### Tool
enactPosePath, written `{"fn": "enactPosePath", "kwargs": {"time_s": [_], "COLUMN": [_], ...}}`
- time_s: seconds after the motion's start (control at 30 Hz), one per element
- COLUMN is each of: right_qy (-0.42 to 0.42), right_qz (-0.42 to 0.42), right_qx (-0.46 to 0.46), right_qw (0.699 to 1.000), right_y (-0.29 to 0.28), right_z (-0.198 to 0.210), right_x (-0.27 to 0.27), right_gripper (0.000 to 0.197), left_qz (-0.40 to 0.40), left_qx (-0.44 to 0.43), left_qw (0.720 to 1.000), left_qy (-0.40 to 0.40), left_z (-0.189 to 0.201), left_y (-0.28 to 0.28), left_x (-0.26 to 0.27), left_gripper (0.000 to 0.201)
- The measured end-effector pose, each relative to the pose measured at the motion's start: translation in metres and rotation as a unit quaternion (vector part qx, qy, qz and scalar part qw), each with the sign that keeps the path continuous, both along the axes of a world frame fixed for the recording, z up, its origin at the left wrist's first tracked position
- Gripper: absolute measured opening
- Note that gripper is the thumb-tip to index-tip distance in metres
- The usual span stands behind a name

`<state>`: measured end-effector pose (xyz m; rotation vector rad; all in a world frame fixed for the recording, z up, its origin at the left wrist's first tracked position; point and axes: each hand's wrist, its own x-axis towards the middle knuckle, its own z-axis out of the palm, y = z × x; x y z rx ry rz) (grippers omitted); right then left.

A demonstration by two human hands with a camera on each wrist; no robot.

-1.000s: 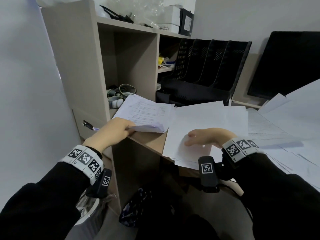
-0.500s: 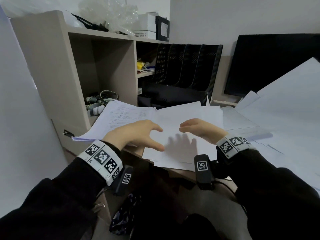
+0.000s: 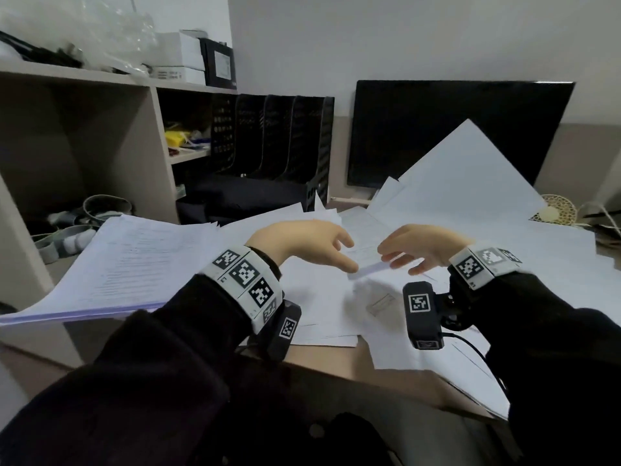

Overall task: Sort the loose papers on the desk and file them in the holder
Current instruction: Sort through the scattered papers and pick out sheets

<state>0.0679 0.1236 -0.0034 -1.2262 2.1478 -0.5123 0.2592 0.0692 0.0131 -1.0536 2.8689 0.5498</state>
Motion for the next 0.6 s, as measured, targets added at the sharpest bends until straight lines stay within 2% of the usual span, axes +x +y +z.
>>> {"fn": "enactPosePath", "kwargs": {"time_s": [0.17,0.3,0.6], "right_qy": [0.024,0.064,0.061], "right_qz": [0.041,0.058,0.082], "right_qx": [0.121,0.155,0.155], "right_qw": [0.992,0.984,0.983], "right_y": [0.028,0.04,0.049], "right_z": [0.005,0.003,-0.01], "right_x": [-0.02,-0.027,-0.029], "right_gripper": [0.026,0.034,0.048], "left_qz": [-0.041,-0.037,0.035], "left_qx": [0.03,0.073,0.133], "left_qw": [0.995,0.986,0.982], "left_qy": [-0.084,-0.145,-0.131], "left_z": [-0.009,-0.025,-0.035], "left_y": [0.009,0.007,0.001], "left_x": [-0.05,-0.075,-0.101], "left_gripper": [0.057,0.054,0.064]}}
